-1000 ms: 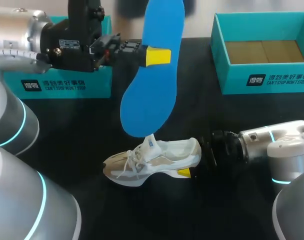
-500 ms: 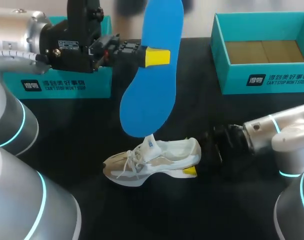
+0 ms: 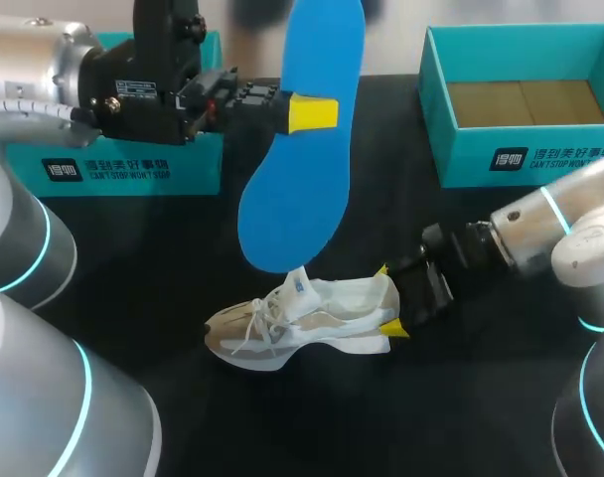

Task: Take the shoe out of the shoebox, open the shoe tongue, remove and reinsert the insole, then place the shoe into the shoebox

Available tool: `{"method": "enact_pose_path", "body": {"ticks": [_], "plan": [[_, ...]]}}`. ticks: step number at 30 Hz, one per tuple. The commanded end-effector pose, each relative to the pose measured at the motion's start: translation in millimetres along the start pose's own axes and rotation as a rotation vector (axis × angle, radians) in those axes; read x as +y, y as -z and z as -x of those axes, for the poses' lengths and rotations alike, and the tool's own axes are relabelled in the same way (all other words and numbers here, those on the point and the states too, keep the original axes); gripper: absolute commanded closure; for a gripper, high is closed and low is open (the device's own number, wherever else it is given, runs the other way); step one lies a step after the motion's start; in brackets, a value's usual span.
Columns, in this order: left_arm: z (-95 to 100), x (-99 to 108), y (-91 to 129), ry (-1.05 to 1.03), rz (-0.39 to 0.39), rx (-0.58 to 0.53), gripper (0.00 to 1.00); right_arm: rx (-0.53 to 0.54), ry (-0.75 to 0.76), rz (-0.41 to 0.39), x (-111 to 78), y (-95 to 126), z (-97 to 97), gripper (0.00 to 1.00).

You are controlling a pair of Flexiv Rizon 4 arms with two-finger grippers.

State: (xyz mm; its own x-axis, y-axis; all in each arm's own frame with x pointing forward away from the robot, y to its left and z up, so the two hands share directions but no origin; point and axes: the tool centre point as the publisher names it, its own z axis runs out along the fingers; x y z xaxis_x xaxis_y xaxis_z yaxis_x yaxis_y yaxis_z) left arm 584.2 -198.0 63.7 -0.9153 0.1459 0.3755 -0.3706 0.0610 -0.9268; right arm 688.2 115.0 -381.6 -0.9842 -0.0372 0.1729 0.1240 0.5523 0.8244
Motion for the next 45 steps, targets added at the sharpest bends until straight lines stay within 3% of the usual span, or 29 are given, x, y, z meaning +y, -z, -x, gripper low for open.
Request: {"method": "enact_pose_path", "body": {"ticks": [1,6,16,39,45], "plan": [[-0.7,1,-1,0.000,-0.001,-0.002,1.00,-0.014,-0.027,-0.284,13.2,16,-11.1,0.00],[-0.7,1,-1,0.000,-0.001,-0.002,1.00,-0.027,-0.063,-0.409,19.0,27,-12.9,0.00],[-0.7,1,-1,0.000,-0.001,-0.002,1.00,-0.031,-0.107,-0.582,28.5,33,-14.1,0.00],[-0.7,1,-1,0.000,-0.001,-0.002,1.00,-0.117,-0.215,-0.875,48.2,32,-16.6,0.00],[-0.7,1,-1,0.000,-0.001,-0.002,1.00,-0.144,-0.226,-0.905,53.7,29,-17.2,0.00]]}}
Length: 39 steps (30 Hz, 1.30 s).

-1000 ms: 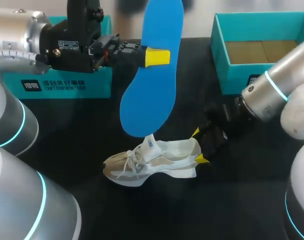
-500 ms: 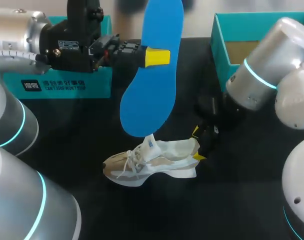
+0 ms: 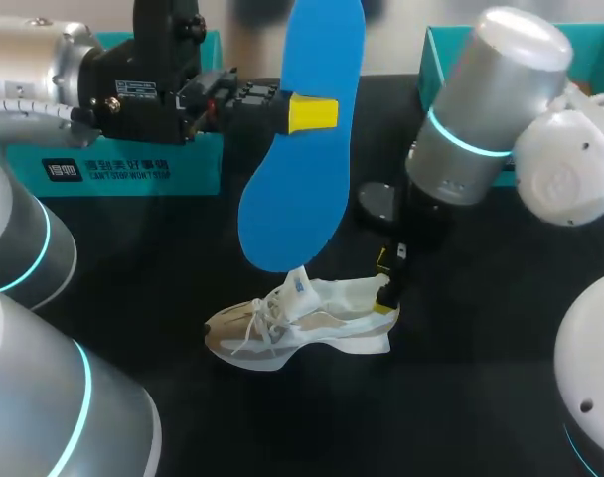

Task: Take the shoe out of the shoebox, open the shoe tongue, remove and reinsert the insole, then place the shoe into the shoebox

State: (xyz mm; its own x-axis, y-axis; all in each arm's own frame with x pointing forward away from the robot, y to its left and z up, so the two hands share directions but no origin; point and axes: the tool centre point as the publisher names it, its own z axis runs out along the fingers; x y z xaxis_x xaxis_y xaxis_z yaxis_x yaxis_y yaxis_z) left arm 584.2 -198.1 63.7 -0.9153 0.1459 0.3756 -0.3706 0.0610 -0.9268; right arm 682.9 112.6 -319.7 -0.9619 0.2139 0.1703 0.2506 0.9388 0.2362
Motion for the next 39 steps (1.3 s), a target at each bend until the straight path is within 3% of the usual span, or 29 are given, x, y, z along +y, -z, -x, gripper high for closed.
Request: {"method": "enact_pose_path", "body": {"ticks": [1,22,31,39], "plan": [[-0.7,1,-1,0.000,-0.001,-0.002,1.00,-0.018,-0.007,-0.207,8.0,-1,-3.7,0.00],[-0.7,1,-1,0.000,-0.001,-0.002,1.00,-0.065,0.022,-0.240,28.0,0,-10.9,0.00],[-0.7,1,-1,0.000,-0.001,-0.002,1.00,-0.079,0.099,-0.230,41.6,-3,12.4,0.00],[-0.7,1,-1,0.000,-0.001,-0.002,1.00,-0.087,0.135,-0.230,47.1,-18,33.2,0.00]]}}
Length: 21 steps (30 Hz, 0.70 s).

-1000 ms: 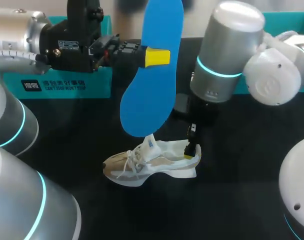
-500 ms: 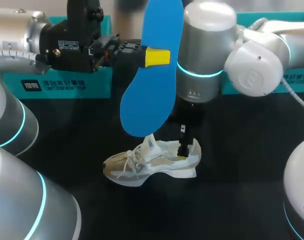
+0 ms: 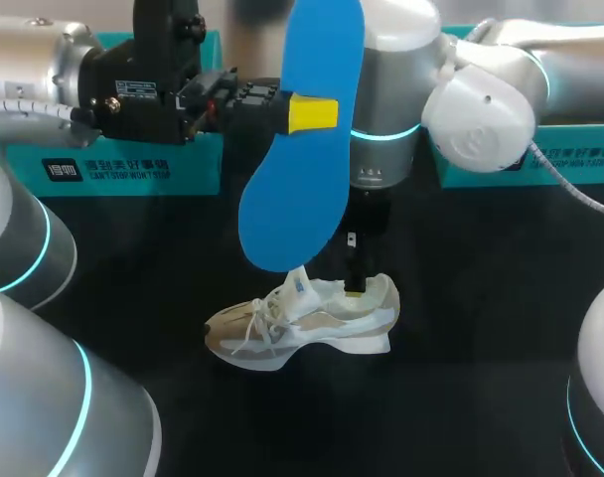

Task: Take the shoe out of the shoebox, open the shoe tongue, remove and reinsert the insole, then place the shoe into the shoebox

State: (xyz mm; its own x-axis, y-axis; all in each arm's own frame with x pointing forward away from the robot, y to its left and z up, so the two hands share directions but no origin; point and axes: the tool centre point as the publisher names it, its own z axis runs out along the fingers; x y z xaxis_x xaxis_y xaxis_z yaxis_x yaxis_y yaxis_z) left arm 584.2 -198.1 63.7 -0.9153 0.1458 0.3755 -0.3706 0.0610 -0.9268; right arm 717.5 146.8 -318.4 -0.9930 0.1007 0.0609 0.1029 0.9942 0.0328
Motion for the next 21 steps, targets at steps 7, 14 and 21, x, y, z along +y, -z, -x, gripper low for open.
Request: {"method": "enact_pose_path", "body": {"ticks": [7,14,21], "plan": [[-0.7,1,-1,0.000,-0.001,-0.002,1.00,-0.008,0.024,-0.017,14.6,-36,19.9,0.00],[-0.7,1,-1,0.000,-0.001,-0.002,1.00,-0.021,0.022,-0.020,13.0,-52,27.0,0.00],[-0.7,1,-1,0.000,-0.001,-0.002,1.00,0.002,0.026,-0.021,12.5,-70,31.4,0.00]]}}
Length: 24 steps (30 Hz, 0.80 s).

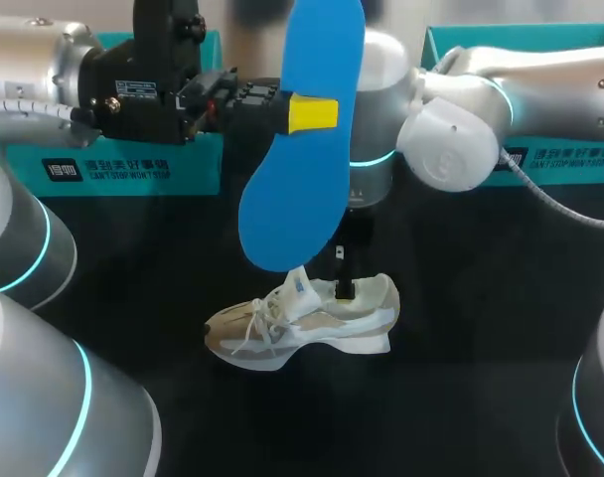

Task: Take the shoe out of the shoebox, open the shoe tongue, remove and reinsert the insole, then place the shoe into the shoebox

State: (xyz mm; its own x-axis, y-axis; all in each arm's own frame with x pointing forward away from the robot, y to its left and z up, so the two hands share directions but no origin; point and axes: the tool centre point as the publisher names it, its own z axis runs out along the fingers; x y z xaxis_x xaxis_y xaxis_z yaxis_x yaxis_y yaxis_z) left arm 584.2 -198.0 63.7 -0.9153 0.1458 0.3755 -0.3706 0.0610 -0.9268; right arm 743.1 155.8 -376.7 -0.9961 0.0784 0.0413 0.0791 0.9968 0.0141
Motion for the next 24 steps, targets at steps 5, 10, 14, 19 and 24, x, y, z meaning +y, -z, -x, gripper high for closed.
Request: {"method": "enact_pose_path", "body": {"ticks": [5,10,14,19,24], "plan": [[-0.7,1,-1,0.000,-0.001,-0.002,1.00,0.025,0.010,0.006,3.6,-17,3.2,0.69],[-0.7,1,-1,0.000,-0.001,-0.002,1.00,0.025,0.020,0.005,4.3,-16,1.7,1.00],[-0.7,1,-1,0.000,-0.001,-0.002,1.00,0.026,0.023,0.006,3.4,-15,0.0,1.00],[-0.7,1,-1,0.000,-0.001,-0.002,1.00,0.034,0.023,0.004,2.0,-16,-3.5,1.00],[-0.7,1,-1,0.000,-0.001,-0.002,1.00,0.033,0.024,0.007,2.3,-13,-8.7,1.00]]}}
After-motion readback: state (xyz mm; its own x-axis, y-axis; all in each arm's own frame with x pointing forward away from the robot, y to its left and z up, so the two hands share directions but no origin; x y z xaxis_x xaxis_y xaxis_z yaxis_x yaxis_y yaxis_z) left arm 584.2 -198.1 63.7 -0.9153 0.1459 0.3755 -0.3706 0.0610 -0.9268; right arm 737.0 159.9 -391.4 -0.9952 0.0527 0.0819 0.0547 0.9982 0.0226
